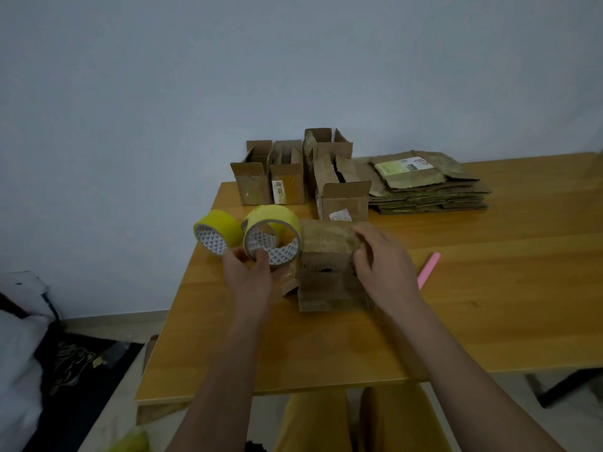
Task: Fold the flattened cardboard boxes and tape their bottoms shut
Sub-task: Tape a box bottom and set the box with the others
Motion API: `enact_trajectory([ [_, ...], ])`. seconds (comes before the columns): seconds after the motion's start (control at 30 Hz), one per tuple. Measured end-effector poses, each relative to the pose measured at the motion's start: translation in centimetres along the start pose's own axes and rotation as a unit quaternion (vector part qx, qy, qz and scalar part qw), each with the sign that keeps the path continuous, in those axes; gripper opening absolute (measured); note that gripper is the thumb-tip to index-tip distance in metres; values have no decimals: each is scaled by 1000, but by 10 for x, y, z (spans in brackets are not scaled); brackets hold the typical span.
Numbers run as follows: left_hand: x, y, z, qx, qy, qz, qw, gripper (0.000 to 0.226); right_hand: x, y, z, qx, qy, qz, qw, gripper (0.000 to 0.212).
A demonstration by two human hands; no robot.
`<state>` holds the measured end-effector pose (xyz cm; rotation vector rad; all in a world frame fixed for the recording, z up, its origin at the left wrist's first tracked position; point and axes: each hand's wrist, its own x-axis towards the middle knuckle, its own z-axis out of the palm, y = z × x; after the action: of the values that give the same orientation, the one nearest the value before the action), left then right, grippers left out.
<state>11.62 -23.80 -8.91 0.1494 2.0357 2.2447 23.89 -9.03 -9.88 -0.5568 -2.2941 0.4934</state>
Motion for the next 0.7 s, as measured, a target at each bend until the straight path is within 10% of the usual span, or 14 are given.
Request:
enact_trajectory([
  [0.4, 23, -27, -25, 245, 8, 23, 969, 11, 7, -16, 20, -105, -56, -32, 992, 35],
  [0.7, 9, 9, -33, 197, -182, 149, 952, 66, 14, 3, 16, -53, -51, -94, 993, 37],
])
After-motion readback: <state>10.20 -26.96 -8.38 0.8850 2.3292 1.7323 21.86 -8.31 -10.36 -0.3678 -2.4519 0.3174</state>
